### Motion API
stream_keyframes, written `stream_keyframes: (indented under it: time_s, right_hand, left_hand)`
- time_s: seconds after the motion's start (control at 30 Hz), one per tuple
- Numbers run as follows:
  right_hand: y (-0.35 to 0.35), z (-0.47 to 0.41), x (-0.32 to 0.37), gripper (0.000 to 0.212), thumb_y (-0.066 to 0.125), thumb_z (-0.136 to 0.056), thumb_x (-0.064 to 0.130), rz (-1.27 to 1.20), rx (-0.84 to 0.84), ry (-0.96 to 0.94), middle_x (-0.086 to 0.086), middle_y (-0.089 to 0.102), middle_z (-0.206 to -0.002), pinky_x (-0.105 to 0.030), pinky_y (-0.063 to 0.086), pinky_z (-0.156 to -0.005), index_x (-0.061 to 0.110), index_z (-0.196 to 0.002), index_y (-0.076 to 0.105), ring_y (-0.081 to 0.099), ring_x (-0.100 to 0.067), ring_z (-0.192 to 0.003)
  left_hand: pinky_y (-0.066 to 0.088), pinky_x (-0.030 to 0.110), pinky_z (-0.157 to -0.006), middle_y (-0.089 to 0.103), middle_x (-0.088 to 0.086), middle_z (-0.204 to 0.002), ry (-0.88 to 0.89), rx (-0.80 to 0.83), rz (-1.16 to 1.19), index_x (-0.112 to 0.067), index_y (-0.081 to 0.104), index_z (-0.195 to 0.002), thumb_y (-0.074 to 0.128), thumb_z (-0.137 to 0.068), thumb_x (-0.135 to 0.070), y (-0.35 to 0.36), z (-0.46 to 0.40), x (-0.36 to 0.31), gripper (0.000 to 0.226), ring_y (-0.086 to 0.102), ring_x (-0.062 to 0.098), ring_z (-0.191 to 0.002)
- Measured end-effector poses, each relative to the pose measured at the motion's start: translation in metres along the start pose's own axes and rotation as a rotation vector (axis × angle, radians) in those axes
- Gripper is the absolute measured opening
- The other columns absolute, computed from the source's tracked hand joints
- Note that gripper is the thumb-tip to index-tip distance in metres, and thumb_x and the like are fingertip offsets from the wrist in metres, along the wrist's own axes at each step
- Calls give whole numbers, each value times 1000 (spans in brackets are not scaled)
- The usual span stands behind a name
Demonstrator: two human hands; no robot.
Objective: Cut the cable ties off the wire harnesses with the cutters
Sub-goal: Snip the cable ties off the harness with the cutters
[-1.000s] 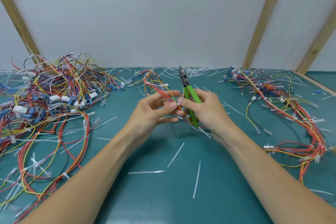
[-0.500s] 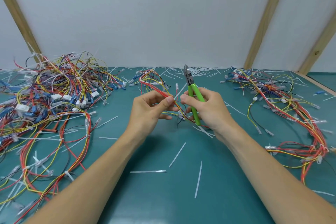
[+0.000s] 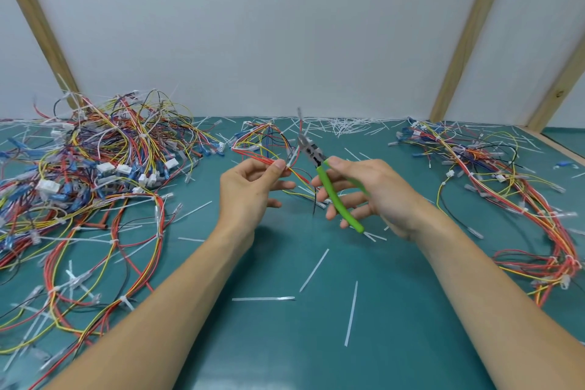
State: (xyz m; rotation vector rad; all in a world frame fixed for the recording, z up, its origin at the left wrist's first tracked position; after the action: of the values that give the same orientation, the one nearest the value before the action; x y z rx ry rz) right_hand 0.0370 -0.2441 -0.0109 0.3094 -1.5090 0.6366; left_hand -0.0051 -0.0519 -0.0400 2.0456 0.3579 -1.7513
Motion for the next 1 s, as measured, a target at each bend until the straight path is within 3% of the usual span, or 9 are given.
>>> stream_keyframes:
  time_s: [0.1,0.23,0.43,0.57,0.77,1.0]
  right_hand:
    - [0,-1,-2,40,59,-100,48,151,-55,-43,-7,78,-93,-38,55,-62,13,-96,79,71,-22,-68]
    - [-4,-1,-8,33,66,-93,56,438,-183,-94,10,75,-77,-34,53,-68,31,-74,77,72,-20,-69]
    - [-5,-3,-9,35,66,-92,56,424,-166,-99,12,73,-71,-34,52,-65,30,-73,77,70,-17,-64]
    - [-3,-2,-10,35,66,-97,46,296,-99,-33,0,77,-85,-40,52,-62,17,-87,81,66,-18,-62]
    - [-4,0,-9,41,57,-101,45,170,42,61,-6,79,-96,-41,58,-67,11,-103,79,71,-25,-70]
    - [-2,-2,-11,39,60,-99,46,192,21,42,-6,79,-95,-43,56,-68,13,-96,80,71,-25,-70]
  left_hand:
    - [49,22,-45,77,2,-79,1,-20,-2,-6,64,-91,73,-92,-23,-1,-1,0,18,73,14,-65]
    - [50,22,-46,77,1,-76,39,-42,-23,-8,66,-88,73,-91,-19,-3,-2,0,14,72,13,-64]
    - [50,21,-48,76,2,-74,59,-36,-25,-4,66,-89,74,-90,-16,-3,-3,0,14,71,13,-61]
    - [49,21,-47,76,2,-73,46,-30,-29,-2,67,-88,74,-90,-15,-2,-4,1,15,69,13,-56]
    - [49,21,-47,75,5,-72,21,-33,5,-1,68,-87,75,-89,-13,-3,-6,2,14,66,13,-52]
    - [49,21,-48,75,5,-72,32,-17,-11,0,68,-88,75,-89,-13,-3,-7,3,15,64,12,-52]
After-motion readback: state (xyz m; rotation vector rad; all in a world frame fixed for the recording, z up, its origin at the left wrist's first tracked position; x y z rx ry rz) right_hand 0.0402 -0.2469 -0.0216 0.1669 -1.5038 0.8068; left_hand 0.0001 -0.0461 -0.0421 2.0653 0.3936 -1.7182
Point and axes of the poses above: each hand's wrist, its own z-axis away from the middle knuckle, its own y-axis out of the palm, x = y × z, the point moved 4 cm from there along -z, towards the middle knuckle
